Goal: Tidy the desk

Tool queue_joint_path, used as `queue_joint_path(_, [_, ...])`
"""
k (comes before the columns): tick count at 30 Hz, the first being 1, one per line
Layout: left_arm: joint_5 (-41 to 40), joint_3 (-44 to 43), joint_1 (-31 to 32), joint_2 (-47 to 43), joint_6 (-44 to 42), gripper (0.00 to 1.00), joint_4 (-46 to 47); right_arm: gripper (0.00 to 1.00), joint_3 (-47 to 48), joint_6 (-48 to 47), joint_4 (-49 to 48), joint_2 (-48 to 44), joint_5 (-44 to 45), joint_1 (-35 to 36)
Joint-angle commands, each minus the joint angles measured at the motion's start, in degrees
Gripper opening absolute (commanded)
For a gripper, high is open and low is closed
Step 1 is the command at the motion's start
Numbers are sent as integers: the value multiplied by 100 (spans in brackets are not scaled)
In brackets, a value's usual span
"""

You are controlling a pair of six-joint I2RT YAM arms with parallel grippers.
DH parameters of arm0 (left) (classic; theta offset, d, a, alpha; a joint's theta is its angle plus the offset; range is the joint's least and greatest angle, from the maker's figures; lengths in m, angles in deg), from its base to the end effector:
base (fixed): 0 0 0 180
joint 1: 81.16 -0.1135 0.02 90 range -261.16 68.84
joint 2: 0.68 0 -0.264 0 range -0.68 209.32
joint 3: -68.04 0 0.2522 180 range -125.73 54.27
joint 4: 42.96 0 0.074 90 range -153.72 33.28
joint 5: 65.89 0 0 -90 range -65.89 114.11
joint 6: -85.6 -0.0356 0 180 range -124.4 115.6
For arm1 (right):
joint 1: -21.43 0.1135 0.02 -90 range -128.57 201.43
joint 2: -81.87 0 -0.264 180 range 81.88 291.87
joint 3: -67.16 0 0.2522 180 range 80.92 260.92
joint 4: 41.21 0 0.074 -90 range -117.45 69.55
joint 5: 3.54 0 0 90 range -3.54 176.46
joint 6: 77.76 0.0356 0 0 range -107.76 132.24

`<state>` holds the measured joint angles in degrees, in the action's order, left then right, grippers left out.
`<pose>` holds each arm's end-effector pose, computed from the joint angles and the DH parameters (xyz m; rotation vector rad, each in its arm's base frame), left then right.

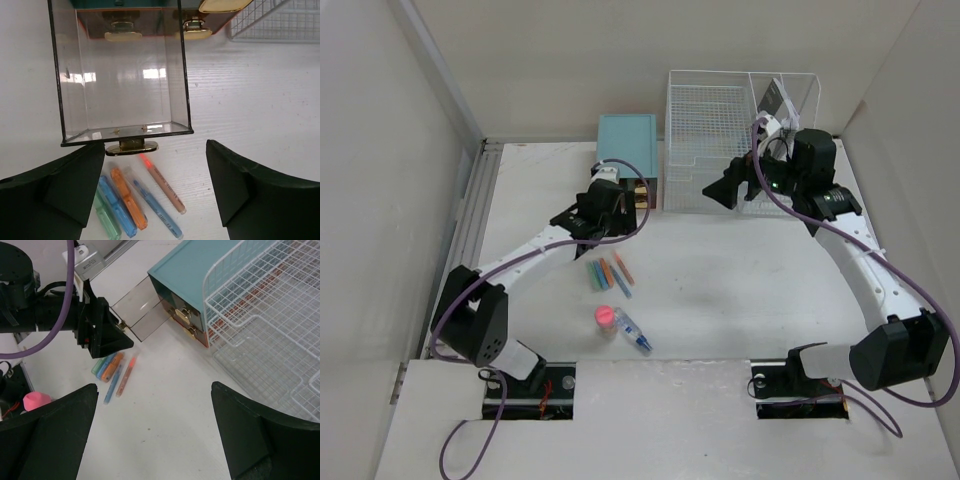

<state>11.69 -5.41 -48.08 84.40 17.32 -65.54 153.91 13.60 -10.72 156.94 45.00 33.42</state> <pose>0.2843 -0.1761 0.2645 0.0902 2.1674 -0.3184 0.2829 0.0842 0.3872 -0.6644 1.7795 0.8417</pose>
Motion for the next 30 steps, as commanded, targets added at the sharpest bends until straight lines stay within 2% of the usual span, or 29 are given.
queue_joint_path(1, [38, -88, 58, -447, 43, 80, 83, 100, 5, -100, -276, -133, -354, 14])
queue_joint_path(3, [38, -88, 128, -641, 43, 80, 30, 100, 74, -267, -162, -133, -617, 14])
queue_joint_path(6, [38, -88, 190, -1185, 96, 80, -128, 100, 381, -1039, 469, -54, -1180, 242])
queue_joint_path(9, [-23, 149, 190, -2019, -35, 81, -129, 100, 628, -2304, 1410, 165, -1690, 636])
queue_joint_path(10, [-75, 271, 190, -2282, -253, 81, 124, 100, 698, -2621, 1603, 166, -1760, 769])
queue_joint_path(11, [-171, 412, 190, -2859, -325, 84, 239, 100, 699, -3511, 2136, 218, -1761, 944])
queue_joint_path(13, [-470, 895, 190, -3460, -509, 89, 668, 100, 534, -4141, 2387, 219, -1420, 1611])
queue_joint_path(14, [-471, 1062, 94, -3759, -580, 89, 828, 100, 349, -4510, 2222, 149, -1262, 1840])
queue_joint_path(15, [-532, 1386, -81, -4327, -659, 91, 968, 100, 104, -4514, 1951, 88, -938, 2060])
queue_joint_path(17, [-682, 1678, -135, -4823, -764, 92, 1337, 100, -737, -4514, 918, -53, -751, 2544])
queue_joint_path(19, [-682, 2037, -135, -5393, -1028, 94, 1531, 99, -1162, -4435, 255, -168, -533, 2894])
queue_joint_path(21, [-682, 2223, -135, -5641, -1090, 95, 1663, 97, -1568, -4373, -395, -168, -356, 3124])
queue_joint_path(25, [-735, 2408, -135, -5845, -1213, 95, 1664, 97, -1849, -4373, -995, 50, -161, 3573])
queue_joint_path(30, [-735, 2356, -135, -5845, -1266, 95, 1594, 96, -1737, -4426, -1286, 508, -101, 4056])
